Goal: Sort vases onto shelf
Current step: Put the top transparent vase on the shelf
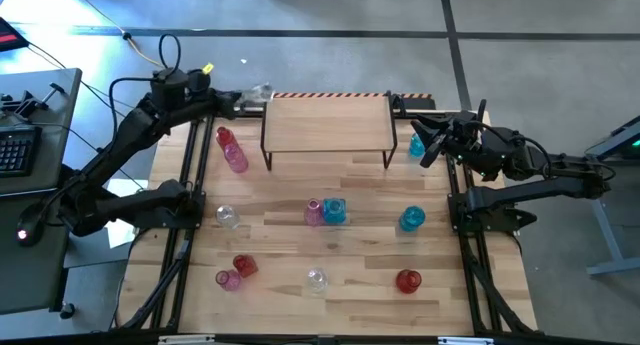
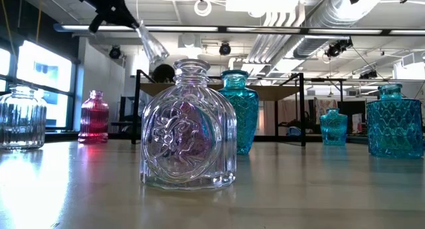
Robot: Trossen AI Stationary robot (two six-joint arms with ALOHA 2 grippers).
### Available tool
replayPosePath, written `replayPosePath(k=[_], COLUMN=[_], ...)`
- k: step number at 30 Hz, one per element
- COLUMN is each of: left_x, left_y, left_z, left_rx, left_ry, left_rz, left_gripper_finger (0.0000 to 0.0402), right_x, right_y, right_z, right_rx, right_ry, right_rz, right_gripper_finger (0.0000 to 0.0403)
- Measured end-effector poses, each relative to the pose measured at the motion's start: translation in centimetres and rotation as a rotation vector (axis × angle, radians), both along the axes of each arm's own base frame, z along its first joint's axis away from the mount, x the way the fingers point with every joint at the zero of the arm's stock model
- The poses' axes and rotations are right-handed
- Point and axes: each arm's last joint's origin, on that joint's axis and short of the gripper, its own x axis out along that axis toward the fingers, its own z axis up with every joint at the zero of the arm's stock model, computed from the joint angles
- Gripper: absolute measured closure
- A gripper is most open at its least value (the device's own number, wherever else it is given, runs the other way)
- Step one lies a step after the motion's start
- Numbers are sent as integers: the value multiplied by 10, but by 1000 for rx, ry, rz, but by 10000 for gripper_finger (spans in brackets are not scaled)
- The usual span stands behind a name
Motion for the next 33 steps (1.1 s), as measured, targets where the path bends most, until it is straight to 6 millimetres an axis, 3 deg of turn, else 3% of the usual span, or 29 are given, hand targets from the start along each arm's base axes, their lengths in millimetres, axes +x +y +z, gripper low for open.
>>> replayPosePath(k=[7, 13, 20, 33], left_x=[8, 20, 27, 39], left_y=[8, 22, 44, 79], left_z=[6, 30, 45, 54], left_rx=[30, 73, 44, -68], left_ry=[-46, -50, 31, 189], left_rz=[-17, -60, -33, -28], left_gripper_finger=[387, 387, 387, 387], right_x=[0, 0, 0, -1], right_y=[0, 0, 0, 0], right_z=[0, 0, -1, -7], right_rx=[0, 0, 0, 39], right_ry=[0, 0, 7, 48], right_rz=[0, 0, 0, -3], right_gripper_finger=[293, 293, 293, 293])
